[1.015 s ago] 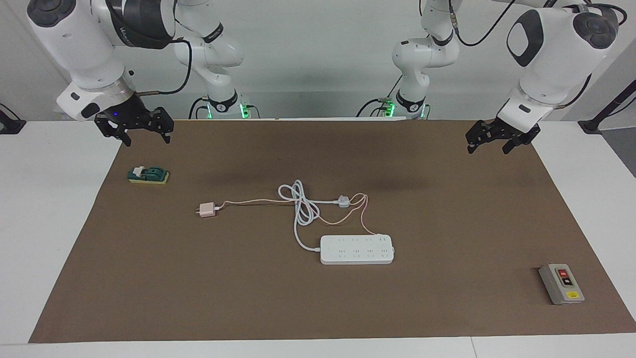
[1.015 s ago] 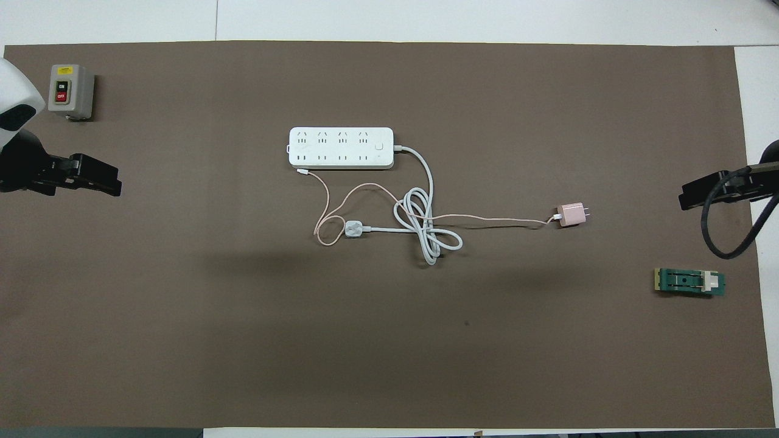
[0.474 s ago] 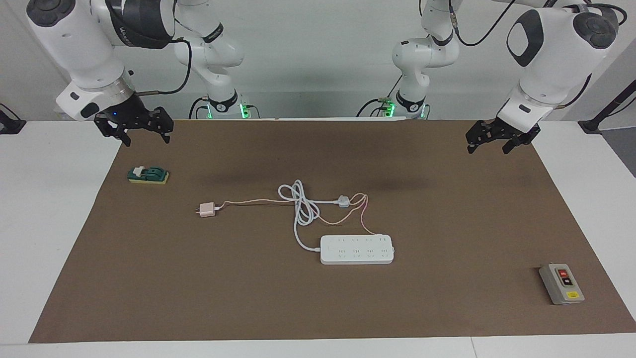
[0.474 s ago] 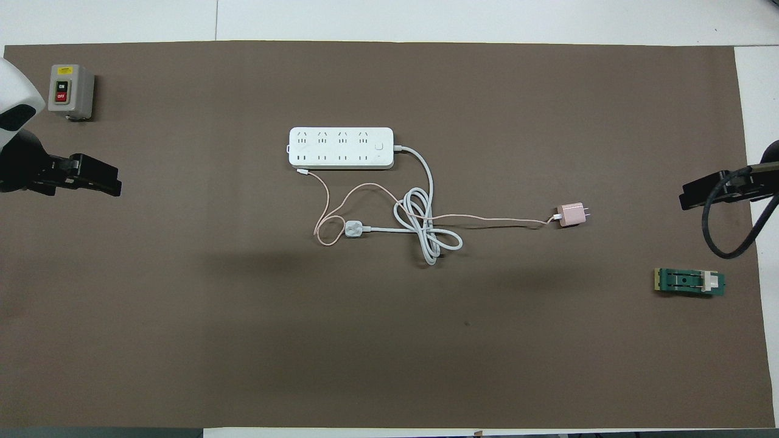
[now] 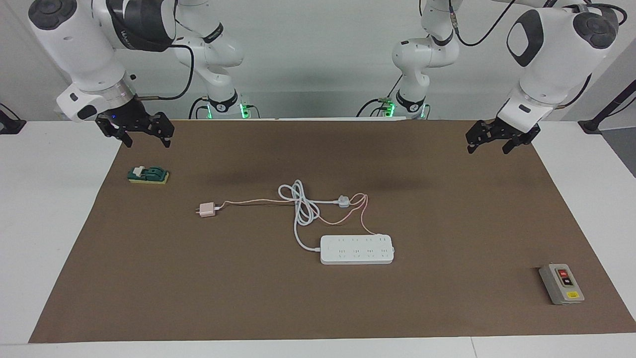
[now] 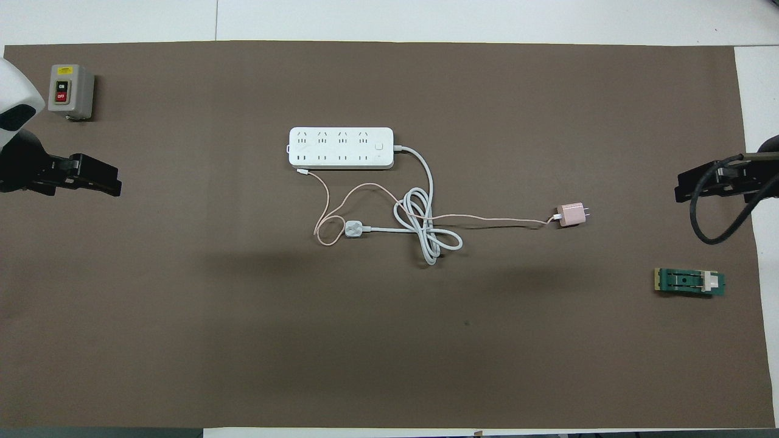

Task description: Plug charger into power strip

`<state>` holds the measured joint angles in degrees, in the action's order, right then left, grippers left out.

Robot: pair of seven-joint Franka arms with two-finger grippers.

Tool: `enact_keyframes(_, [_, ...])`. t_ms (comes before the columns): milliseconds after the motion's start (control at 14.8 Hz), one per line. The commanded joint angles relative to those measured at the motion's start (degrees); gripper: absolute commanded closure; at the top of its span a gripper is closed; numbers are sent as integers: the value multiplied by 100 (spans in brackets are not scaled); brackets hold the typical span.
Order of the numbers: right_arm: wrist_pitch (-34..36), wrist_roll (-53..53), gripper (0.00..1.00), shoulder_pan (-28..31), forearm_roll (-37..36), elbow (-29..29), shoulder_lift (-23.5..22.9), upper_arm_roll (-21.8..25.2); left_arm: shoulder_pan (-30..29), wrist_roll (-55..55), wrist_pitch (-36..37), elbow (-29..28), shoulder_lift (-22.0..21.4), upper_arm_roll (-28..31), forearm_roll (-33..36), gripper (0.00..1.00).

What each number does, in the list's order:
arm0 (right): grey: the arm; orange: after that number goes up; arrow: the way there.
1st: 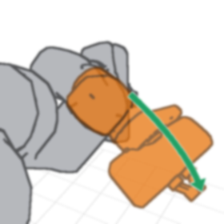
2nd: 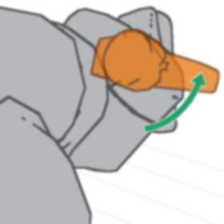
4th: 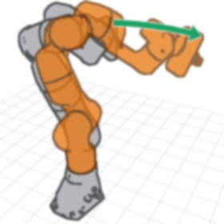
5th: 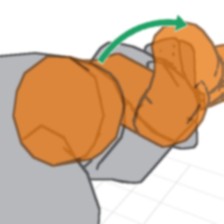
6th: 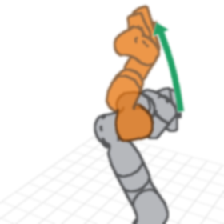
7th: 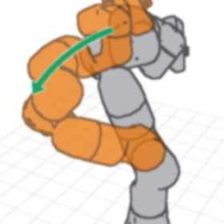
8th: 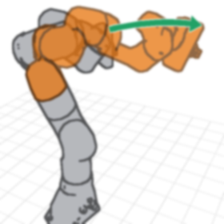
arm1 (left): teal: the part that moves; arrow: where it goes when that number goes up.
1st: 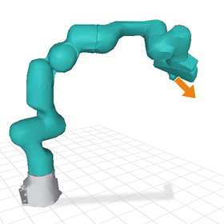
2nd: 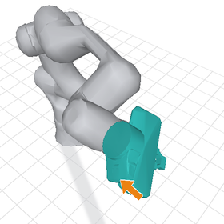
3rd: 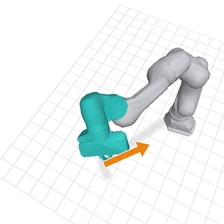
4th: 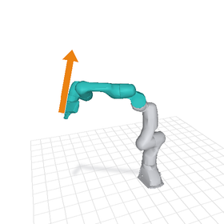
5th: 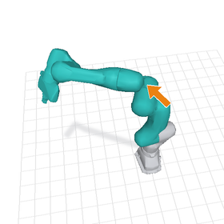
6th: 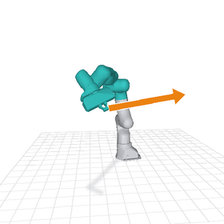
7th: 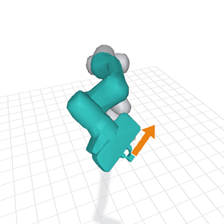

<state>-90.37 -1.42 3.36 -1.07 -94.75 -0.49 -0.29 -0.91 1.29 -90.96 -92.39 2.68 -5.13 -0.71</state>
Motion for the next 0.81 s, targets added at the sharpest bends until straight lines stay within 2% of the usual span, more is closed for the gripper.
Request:
enact_keyframes(0, [-130, -787, 0, 59, 351, -61, -231, -42, -50, -15, -10, -139, -145, -31, 53, 0])
enact_keyframes(203, [-270, -1648, 0, 103, 659, -70, -565, -42, -50, -15, -10, -139, -145, -31, 53, 0])
enact_keyframes(609, [-437, -2941, 0, 402, 1889, -79, -1163, 20, -50, -15, -10, -139, -145, -31, 45, 0])
enact_keyframes(744, [-664, -3354, 0, 498, 2267, -314, -1243, 20, -50, -15, -10, -139, -145, -31, 53, 0])
